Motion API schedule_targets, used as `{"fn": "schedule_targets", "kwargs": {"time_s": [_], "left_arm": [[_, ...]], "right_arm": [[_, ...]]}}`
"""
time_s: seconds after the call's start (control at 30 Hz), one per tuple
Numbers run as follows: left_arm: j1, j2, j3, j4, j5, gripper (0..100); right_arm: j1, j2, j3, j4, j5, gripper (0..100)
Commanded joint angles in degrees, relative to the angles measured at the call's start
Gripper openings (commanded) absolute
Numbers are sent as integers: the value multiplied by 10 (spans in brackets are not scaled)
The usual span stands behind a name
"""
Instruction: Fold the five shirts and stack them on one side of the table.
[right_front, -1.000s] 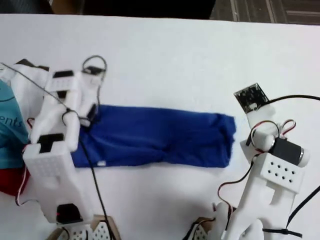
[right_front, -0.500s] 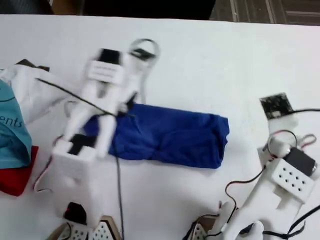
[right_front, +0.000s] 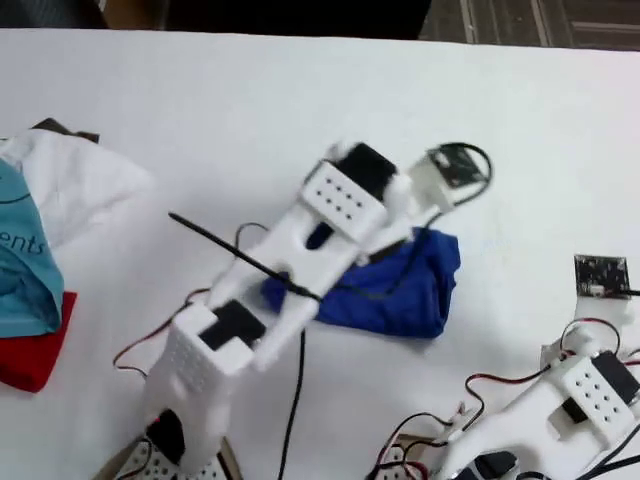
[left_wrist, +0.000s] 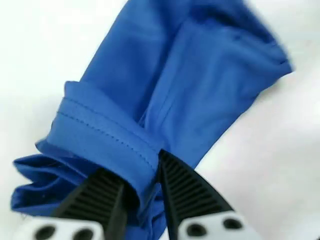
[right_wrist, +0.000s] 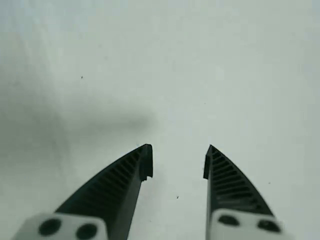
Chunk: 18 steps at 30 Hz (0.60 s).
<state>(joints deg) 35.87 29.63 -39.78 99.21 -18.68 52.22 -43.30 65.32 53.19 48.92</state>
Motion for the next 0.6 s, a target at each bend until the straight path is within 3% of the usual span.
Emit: {"fn": "schedule_targets", "kwargs": {"time_s": [0.0, 0.4, 0.57], "left_arm": [[26, -27, -40, -34, -8, 24], [88, 41, -51, -71, -4, 24], [100, 101, -114, -69, -4, 24]], "right_arm": [[8, -15, 16, -8, -4, 176], [10, -15, 79, -46, -4, 176], [57, -15, 79, -47, -4, 177]]}}
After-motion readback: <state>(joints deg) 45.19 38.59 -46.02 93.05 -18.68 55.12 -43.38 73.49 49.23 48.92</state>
